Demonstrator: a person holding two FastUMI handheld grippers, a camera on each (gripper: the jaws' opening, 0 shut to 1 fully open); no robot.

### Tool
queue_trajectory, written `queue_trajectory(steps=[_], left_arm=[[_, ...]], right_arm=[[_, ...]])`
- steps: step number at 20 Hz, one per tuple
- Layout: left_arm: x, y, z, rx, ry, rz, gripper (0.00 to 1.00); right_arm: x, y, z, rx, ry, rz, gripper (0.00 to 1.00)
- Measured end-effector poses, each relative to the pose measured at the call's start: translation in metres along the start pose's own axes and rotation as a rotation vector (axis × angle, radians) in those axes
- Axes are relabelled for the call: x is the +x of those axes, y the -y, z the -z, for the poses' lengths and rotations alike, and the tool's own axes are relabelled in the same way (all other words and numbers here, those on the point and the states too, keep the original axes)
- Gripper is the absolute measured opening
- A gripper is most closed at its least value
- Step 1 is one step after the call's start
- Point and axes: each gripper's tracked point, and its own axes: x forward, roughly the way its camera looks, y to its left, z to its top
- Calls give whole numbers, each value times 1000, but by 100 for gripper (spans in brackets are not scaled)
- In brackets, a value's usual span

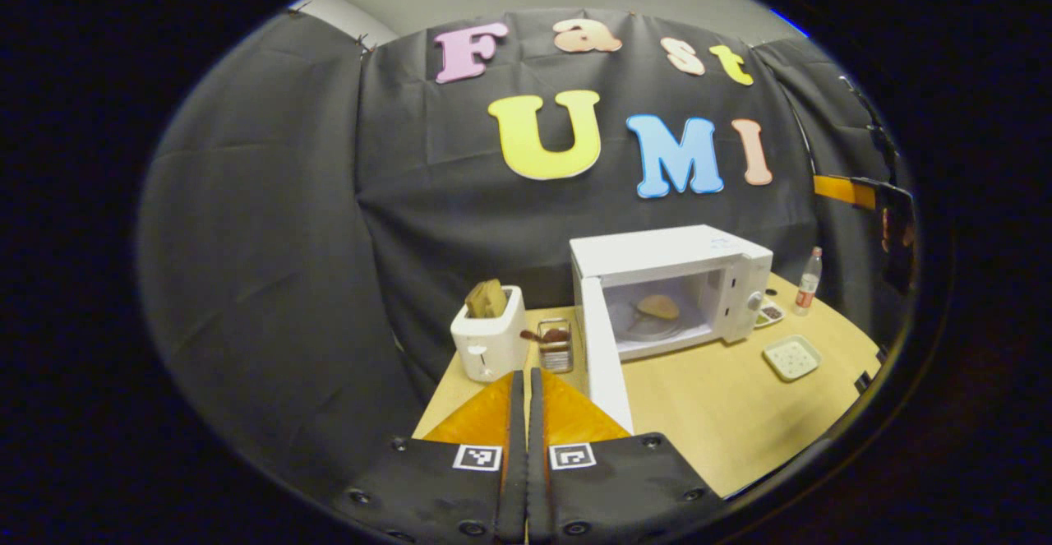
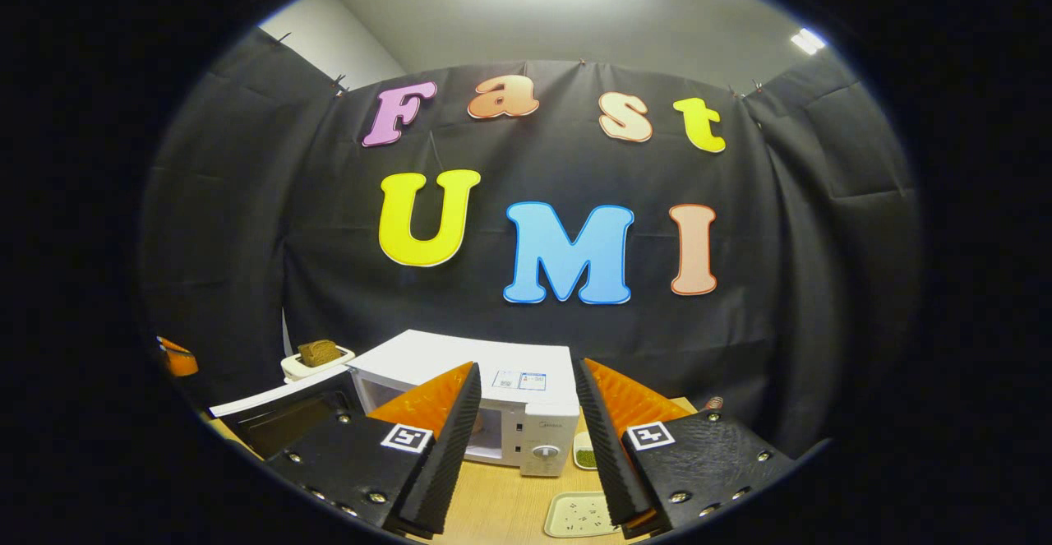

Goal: Open the microwave oven with the left hand, put the food in, and close the microwave oven.

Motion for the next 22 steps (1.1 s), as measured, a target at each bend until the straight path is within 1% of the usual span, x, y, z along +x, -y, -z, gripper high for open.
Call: queue_trajectory(steps=[3,6,8,9,10,12,14,17,22], left_arm=[[-2,3,31,-19,-60,36,7],[-4,12,50,-32,-99,70,6],[-6,18,52,-28,-95,71,7],[-8,23,52,-35,-92,80,6],[-9,28,53,-45,-91,93,7],[-12,35,60,-39,-108,94,7],[-10,46,61,-63,-107,115,7],[-10,70,58,-112,-100,176,7],[0,117,49,-95,-112,294,7]], right_arm=[[-1,-2,0,2,-2,-14,71],[-3,1,-2,11,4,-16,71],[-3,3,-3,22,13,-15,71],[-1,4,-1,19,9,-14,71],[-1,6,1,15,5,-15,71],[1,11,1,15,-2,-10,71],[3,15,2,26,-4,-3,71],[6,22,1,29,-6,3,71],[12,33,2,34,-12,9,71]])
